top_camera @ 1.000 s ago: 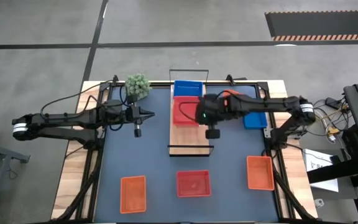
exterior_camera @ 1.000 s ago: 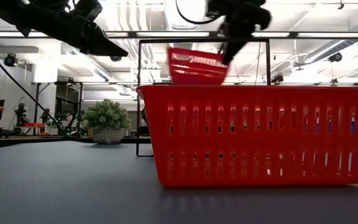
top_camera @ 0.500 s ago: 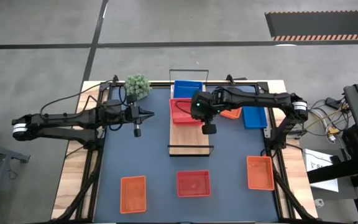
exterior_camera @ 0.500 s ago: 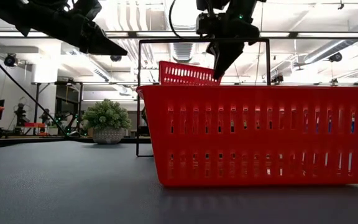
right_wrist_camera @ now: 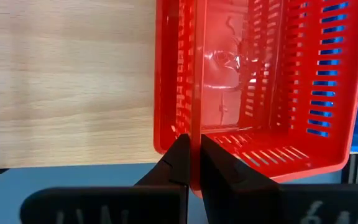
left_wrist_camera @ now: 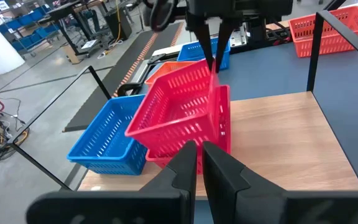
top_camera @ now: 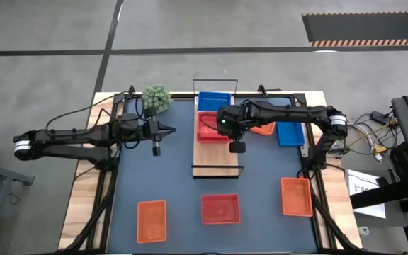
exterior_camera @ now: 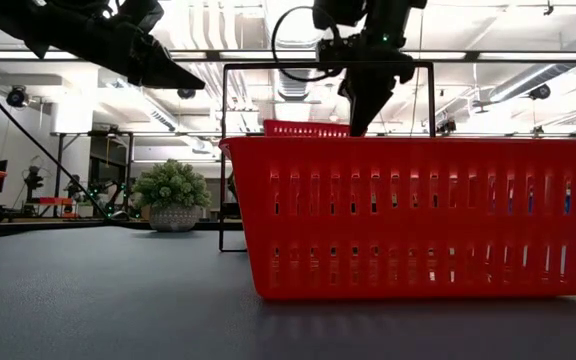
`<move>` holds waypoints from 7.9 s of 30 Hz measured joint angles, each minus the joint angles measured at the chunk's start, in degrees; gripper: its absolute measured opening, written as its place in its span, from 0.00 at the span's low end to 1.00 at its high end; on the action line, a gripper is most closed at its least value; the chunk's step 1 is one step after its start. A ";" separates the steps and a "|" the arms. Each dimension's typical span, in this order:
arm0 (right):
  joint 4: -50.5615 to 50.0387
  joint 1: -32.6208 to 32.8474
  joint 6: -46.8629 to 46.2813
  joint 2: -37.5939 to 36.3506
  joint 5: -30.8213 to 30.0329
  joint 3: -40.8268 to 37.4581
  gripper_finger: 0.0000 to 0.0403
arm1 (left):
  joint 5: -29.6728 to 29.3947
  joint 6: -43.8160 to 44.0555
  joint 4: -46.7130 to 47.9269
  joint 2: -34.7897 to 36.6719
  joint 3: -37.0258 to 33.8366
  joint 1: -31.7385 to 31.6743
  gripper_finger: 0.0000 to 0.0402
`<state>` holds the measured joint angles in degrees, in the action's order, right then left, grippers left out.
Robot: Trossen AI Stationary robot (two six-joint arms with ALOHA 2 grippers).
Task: Stack baskets on shelf by color
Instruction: Stack the right red bin on top of the red bin on the shelf, then put the top right orange bin on the shelf
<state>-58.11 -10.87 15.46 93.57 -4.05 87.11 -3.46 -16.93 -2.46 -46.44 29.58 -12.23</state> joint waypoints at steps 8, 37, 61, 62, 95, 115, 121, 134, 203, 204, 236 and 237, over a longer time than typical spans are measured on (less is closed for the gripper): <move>0.15 0.11 -1.29 1.39 -0.02 0.00 0.09 | 0.00 0.00 -0.02 0.00 0.00 0.00 0.02; -2.61 8.73 -16.22 -13.14 -1.96 -10.82 0.02 | 0.33 4.55 1.31 -6.44 -0.87 -0.02 0.02; 30.32 -5.65 -8.93 -13.28 3.11 -31.26 0.02 | -0.09 1.14 -0.43 -35.83 12.92 -1.66 0.02; 30.44 -5.48 -8.93 -12.89 3.07 -30.66 0.02 | -0.09 1.14 -0.55 -36.05 12.94 -1.66 0.02; 10.95 -16.00 -41.32 -16.20 -6.48 -24.90 0.04 | -0.28 5.45 6.56 -15.59 7.67 -0.39 0.02; 13.64 -22.16 -51.08 -4.10 -9.51 -24.90 0.47 | -2.82 5.70 6.39 2.19 -0.53 -0.33 0.02; 15.89 -22.18 -51.94 -2.73 -9.51 -24.96 0.47 | -2.91 5.64 5.92 3.18 -0.83 -0.33 0.02; 16.48 -22.03 -52.97 -2.32 -8.17 -24.98 0.35 | -2.91 5.55 5.42 2.99 -0.76 -0.33 0.02; -17.31 31.88 -39.79 -8.21 -18.25 2.87 0.02 | -2.89 6.08 1.44 2.60 -0.96 -0.28 0.02; -17.03 31.51 -39.13 -8.21 -18.26 2.55 0.02 | -2.89 6.08 1.44 2.60 -0.96 -0.28 0.02; 5.64 24.18 -22.71 -8.17 -3.41 -11.04 0.03 | -2.86 6.03 1.46 2.58 -0.96 -0.28 0.02; 5.75 24.10 -22.84 -8.17 -3.40 -11.04 0.04 | -2.86 6.03 1.46 2.57 -0.96 -0.27 0.02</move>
<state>-52.36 13.22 -7.37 85.41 -7.46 76.07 -6.33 -10.90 -0.99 -43.87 28.62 -12.50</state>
